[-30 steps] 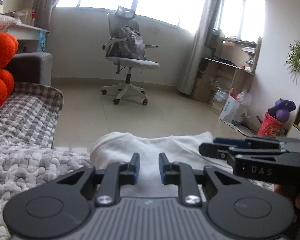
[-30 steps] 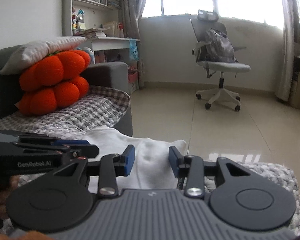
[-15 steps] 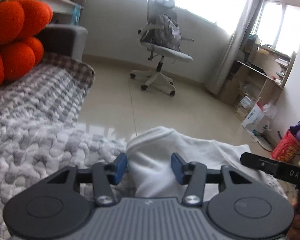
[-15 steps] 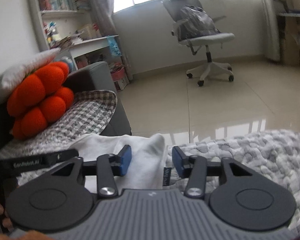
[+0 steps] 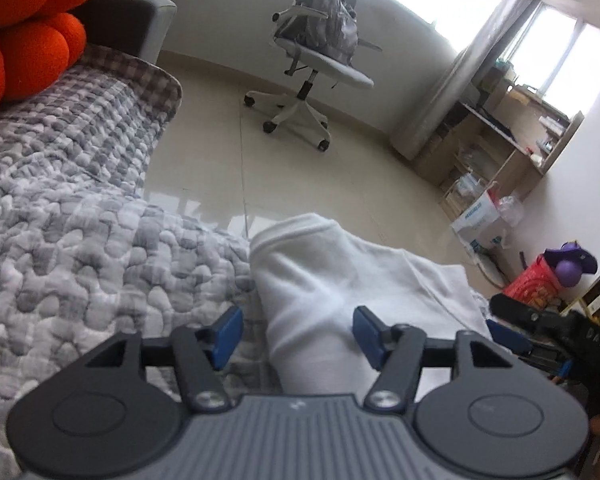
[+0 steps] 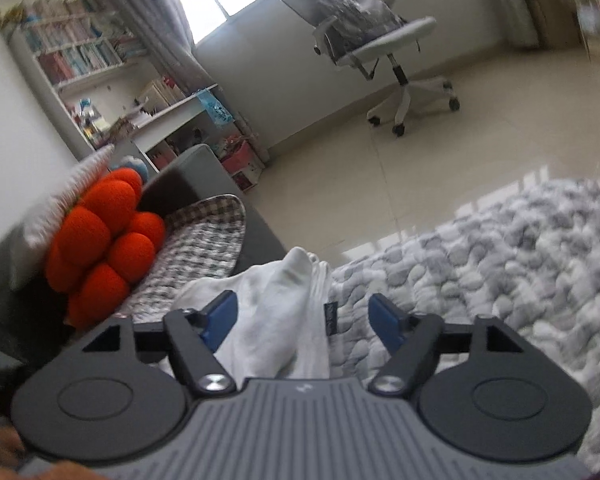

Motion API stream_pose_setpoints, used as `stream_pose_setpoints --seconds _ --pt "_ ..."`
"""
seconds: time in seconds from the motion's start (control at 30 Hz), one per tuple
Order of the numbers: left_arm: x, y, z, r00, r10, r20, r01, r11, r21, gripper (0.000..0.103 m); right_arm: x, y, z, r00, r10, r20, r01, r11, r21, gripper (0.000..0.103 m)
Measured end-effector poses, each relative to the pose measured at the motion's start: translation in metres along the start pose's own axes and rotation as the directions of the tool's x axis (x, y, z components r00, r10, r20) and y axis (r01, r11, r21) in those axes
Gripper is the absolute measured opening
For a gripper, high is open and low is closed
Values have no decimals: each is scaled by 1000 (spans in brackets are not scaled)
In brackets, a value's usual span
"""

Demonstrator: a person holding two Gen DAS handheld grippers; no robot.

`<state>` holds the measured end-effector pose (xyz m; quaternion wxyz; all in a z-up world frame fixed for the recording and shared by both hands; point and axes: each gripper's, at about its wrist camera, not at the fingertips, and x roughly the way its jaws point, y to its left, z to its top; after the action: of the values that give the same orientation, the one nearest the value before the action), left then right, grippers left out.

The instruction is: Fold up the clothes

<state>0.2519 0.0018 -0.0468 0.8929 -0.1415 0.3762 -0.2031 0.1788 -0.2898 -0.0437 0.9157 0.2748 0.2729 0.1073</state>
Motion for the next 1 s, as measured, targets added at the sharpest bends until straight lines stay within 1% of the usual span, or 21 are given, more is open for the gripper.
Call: stream_pose_setpoints --seconds 0.13,0.3,0.37,0.47,0.57,0.7,0.8,0.9,1.0 --pt "-3 -8 0 999 43 -13 -43 998 44 68 -3 0 2 1000 16 -15 -16 1000 27 80" --pt "-4 -16 2 996 83 -45 -79 993 82 71 -3 1 3 998 21 -52 -19 999 46 81" --pt "-5 -16 3 994 91 -58 -86 992 90 74 -4 2 3 998 25 -62 -22 999 48 87" --pt "-8 -18 3 991 103 -81 -95 991 99 75 -6 2 4 996 35 -86 -30 998 53 93" --pt "-9 -17 5 988 103 -115 -93 992 88 78 -6 4 5 993 37 -114 -30 998 57 95" --pt "-9 -9 9 980 55 -192 -53 998 12 79 -5 4 7 984 57 -169 -41 994 96 95" --pt "-9 0 9 973 -3 -232 -11 998 -57 79 -4 -1 9 975 81 -208 -50 987 151 95" --pt "-8 10 8 965 -60 -256 28 992 -126 79 -4 -8 11 963 116 -244 -60 973 223 95" --pt "-5 18 5 955 -124 -268 72 978 -195 77 -6 -18 9 944 178 -279 -84 945 317 95"
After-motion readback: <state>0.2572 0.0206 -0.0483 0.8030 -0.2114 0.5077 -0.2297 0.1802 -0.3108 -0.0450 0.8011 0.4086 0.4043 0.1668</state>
